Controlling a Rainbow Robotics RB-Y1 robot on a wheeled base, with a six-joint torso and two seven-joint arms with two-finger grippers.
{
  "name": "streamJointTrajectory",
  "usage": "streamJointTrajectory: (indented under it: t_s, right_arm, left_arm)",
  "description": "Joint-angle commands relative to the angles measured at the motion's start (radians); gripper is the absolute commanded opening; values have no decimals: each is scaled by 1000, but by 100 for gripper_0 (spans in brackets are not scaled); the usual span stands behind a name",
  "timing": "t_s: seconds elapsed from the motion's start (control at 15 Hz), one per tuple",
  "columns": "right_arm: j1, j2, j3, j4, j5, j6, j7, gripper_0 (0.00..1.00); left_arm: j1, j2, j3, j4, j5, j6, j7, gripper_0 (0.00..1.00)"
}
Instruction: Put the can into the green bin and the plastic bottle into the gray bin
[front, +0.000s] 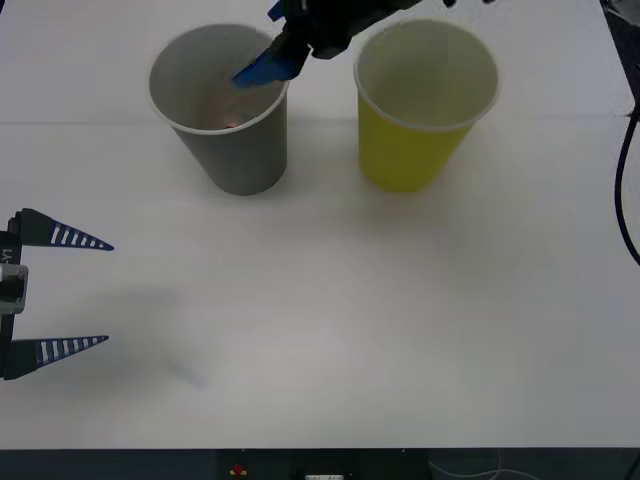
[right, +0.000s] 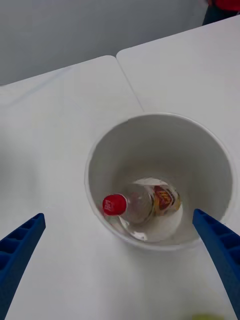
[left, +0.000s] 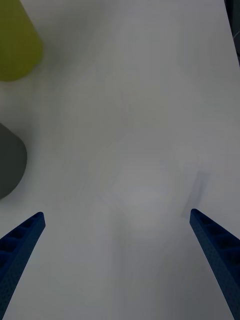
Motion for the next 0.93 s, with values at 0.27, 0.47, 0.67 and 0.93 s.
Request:
streamJointTrajectory:
  t_s: [0.27, 0.47, 0.67, 0.93]
  right_arm:
    - [233, -281, -105, -316, -184, 2, 92, 100]
    - [426, -393, -223, -417, -307, 2, 253, 100]
    - [633, -481, -360, -509, -393, 1, 378, 100]
    - [891, -524, -570, -551, -462, -88, 538, 100]
  left_arm:
    - [0, 0, 0, 0, 0, 0, 0, 100]
    - [0, 0, 0, 0, 0, 0, 0, 100]
    - [0, 0, 0, 0, 0, 0, 0, 100]
    - [0, 0, 0, 0, 0, 0, 0, 100]
